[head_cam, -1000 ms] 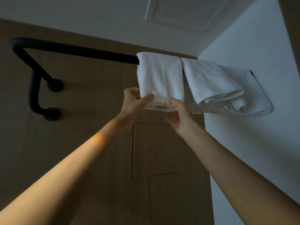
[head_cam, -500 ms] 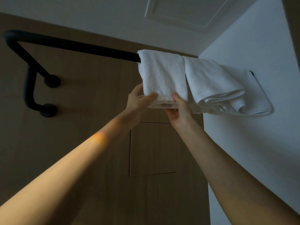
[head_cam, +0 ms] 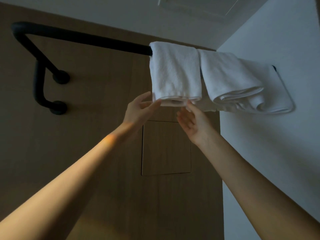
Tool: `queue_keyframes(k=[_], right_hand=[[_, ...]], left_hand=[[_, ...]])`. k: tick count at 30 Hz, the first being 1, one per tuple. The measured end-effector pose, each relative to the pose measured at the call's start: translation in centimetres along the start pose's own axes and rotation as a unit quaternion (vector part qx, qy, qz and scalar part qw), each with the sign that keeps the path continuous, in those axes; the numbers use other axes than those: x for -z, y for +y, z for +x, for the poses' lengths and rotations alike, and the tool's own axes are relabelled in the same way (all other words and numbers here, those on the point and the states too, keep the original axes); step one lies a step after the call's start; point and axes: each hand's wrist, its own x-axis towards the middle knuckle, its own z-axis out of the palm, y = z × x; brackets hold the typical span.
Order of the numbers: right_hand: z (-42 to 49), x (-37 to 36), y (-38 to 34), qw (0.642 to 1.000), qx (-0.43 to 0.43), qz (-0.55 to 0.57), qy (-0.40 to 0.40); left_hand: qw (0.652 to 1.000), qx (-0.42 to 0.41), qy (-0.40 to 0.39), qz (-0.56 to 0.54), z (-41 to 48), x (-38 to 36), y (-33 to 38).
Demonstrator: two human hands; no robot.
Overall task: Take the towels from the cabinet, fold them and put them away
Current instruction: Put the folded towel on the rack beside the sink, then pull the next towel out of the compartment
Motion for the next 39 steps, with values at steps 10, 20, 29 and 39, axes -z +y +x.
queue_keyframes(k=[10, 20, 29, 39], right_hand=[[-6.1, 5.0, 3.0, 0.968, 0.041, -0.216, -0.124], [-13.9, 12.2, 8.9, 0.834, 0.130, -0.473, -0.252], [-25.3, 20.0, 15.9, 0.805, 0.022, -0.536, -0.253], [-38.1, 27.6, 24.0, 0.715, -0.129, -0.613, -0.310]], left_hand=[[0.982, -0.075, 0.025, 0.172, -9.0, 2.6, -1.0], [0.910, -0.033, -0.029, 0.412, -23.9, 1.4, -4.0], [0.866, 0.012, -0.137, 0.480, -37.3, 1.4, -6.5], [0.848, 0.112, -0.237, 0.460, -53.5, 0.5, -10.2]])
